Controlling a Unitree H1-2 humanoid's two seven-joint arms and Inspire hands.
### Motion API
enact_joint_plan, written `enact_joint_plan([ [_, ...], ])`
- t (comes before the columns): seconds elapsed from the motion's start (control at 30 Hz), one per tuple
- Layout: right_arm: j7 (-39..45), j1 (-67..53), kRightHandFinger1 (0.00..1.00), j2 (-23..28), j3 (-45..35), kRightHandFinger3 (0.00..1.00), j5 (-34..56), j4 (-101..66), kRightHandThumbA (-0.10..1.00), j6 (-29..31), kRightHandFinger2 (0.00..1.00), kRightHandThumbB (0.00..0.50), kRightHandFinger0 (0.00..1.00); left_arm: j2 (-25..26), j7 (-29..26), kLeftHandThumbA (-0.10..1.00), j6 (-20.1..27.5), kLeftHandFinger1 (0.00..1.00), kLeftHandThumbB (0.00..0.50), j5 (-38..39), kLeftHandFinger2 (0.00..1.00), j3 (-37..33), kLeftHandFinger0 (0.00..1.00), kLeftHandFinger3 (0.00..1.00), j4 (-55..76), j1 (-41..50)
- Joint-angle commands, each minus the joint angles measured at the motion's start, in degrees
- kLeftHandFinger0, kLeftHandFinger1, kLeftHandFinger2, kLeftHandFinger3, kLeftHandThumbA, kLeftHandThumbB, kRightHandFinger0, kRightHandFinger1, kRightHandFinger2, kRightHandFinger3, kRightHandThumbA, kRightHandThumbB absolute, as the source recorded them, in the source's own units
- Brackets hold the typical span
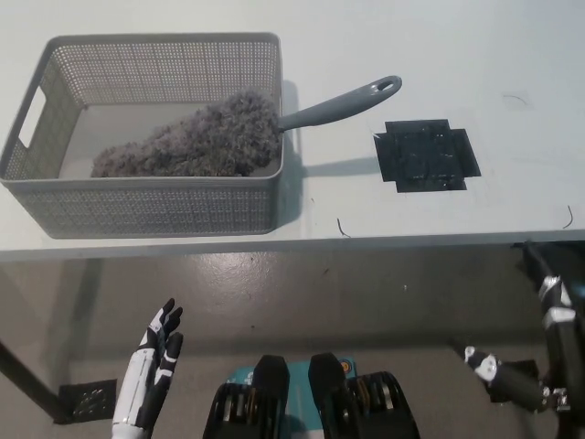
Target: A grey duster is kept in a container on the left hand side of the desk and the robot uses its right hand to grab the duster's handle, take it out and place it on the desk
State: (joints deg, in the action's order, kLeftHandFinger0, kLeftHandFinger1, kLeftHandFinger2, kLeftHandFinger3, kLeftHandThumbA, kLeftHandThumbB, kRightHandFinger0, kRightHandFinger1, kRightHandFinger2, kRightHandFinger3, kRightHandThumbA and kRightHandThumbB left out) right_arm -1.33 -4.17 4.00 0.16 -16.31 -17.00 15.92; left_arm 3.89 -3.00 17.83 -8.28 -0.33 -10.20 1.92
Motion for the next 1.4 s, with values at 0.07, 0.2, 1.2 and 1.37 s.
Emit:
enact_joint_plan([
  [0.07, 23.3, 22.0, 1.0, -0.44, -0.23, 1.0, -43.25, -26.05, 0.93, -9.78, 1.0, 0.467, 1.0, 0.45, -0.68, 0.96, 7.67, 1.0, 0.055, -0.9, 1.0, -0.56, 1.0, 1.0, 1.49, -1.92],
  [0.2, 26.58, 27.96, 1.0, -2.32, 2.44, 1.0, -50.05, -23.77, 0.88, -9.17, 1.0, 0.5, 1.0, 0.6, -0.79, 0.97, 7.47, 1.0, 0.068, -1.38, 1.0, -0.6, 1.0, 1.0, 1.36, -1.67],
  [1.2, 22.9, 57.07, 1.0, -0.88, 20.7, 1.0, -64.22, 22.51, 0.87, -23.33, 1.0, 0.5, 1.0, 0.91, 0.42, 0.93, 8.22, 1.0, 0.065, -1.9, 1.0, -2.02, 1.0, 1.0, 1.93, 0.14],
  [1.37, 21.57, 59.7, 1.0, -0.28, 22.53, 1.0, -63.84, 28.6, 0.91, -25.38, 1.0, 0.5, 1.0, 0.81, 0.5, 0.94, 8.27, 1.0, 0.07, -1.87, 1.0, -2.19, 1.0, 1.0, 1.58, 0.19],
])
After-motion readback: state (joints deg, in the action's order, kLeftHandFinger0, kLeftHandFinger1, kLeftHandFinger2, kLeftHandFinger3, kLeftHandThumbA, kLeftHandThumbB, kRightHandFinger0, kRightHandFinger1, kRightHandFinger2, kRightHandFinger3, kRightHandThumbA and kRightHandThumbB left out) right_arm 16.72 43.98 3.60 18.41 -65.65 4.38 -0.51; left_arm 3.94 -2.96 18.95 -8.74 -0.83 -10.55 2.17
